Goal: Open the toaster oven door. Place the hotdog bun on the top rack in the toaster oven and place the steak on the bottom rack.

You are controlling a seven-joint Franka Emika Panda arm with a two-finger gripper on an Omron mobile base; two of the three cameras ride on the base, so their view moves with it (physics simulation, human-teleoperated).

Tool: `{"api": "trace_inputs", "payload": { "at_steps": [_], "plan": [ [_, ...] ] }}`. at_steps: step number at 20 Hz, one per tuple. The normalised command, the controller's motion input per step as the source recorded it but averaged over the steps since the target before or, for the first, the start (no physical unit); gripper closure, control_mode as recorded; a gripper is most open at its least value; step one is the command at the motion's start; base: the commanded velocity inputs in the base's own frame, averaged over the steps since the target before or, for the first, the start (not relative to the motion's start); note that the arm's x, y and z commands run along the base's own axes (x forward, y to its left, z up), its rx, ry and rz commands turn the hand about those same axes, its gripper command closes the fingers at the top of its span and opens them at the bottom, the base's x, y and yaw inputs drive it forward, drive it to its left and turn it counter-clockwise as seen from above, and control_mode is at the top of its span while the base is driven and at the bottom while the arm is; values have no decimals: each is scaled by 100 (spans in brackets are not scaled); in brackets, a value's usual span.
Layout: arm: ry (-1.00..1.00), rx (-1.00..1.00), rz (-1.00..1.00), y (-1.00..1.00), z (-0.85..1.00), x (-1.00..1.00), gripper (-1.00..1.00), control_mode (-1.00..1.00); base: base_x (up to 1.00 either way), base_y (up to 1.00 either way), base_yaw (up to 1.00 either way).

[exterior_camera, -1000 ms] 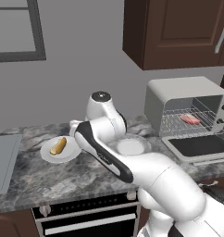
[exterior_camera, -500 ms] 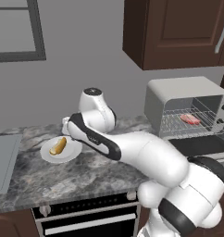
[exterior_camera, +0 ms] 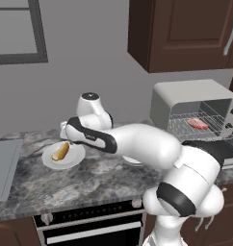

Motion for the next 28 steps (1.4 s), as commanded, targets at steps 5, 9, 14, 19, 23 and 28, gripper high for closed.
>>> {"api": "trace_inputs", "payload": {
  "at_steps": [5,9,14,19,23,28],
  "plan": [
    [2,2,0,24,-17,37,-100,-100,0,0,0],
    [4,0,0,20,-29,26,-100,-100,0,0,0],
    [3,0,0,15,-26,26,-100,-100,0,0,0],
    [2,0,0,19,-20,30,-100,-100,0,0,0],
    [0,0,0,17,-11,29,-100,-100,0,0,0],
    [0,0,0,13,-16,19,-100,-100,0,0,0]
  ]
}}
